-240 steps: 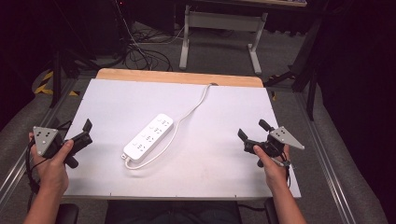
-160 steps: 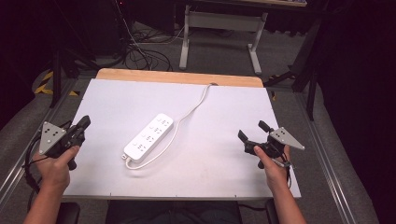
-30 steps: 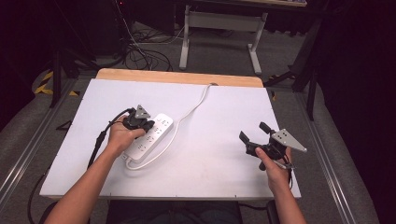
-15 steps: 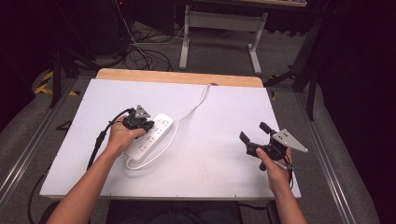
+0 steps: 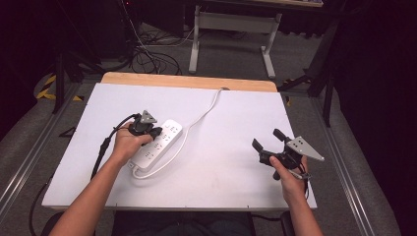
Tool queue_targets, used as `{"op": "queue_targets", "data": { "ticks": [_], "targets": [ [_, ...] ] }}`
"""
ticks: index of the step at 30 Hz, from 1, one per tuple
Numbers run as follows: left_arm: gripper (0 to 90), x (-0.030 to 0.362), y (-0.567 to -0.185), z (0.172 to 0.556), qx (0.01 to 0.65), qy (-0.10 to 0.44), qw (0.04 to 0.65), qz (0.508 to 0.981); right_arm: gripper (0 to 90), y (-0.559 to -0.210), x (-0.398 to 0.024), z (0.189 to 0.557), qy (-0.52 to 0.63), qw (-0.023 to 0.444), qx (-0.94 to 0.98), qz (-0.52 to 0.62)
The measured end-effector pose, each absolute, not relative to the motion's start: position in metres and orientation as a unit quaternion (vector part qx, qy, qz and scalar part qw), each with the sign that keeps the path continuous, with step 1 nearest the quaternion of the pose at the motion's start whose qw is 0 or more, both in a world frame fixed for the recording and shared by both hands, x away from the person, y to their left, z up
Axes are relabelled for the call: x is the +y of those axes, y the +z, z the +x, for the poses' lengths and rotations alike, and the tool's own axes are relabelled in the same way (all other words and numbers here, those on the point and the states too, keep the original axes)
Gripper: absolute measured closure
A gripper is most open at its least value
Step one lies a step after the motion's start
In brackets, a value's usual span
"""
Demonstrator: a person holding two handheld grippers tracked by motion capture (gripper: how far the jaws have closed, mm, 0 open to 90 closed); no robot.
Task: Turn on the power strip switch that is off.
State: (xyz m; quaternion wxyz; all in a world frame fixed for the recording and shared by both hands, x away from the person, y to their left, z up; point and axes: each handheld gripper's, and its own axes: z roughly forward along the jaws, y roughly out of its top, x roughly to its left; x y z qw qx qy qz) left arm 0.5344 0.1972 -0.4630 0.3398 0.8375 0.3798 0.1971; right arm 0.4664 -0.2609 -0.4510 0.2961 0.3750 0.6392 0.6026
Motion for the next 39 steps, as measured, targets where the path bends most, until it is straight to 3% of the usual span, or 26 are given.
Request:
{"op": "queue_targets", "data": {
  "ticks": [30,39],
  "targets": [
    [90.0,0.1947,-0.4631,0.5348,0.383,0.202,0.339,0.835,6.0,-0.4508,-0.2581,0.4656,0.603,0.294,0.642,0.372],
    [90.0,0.1881,-0.4631,0.5281,0.373,0.233,0.327,0.836,6.0,-0.4511,-0.2604,0.4658,0.604,0.293,0.639,0.375]
  ]
}}
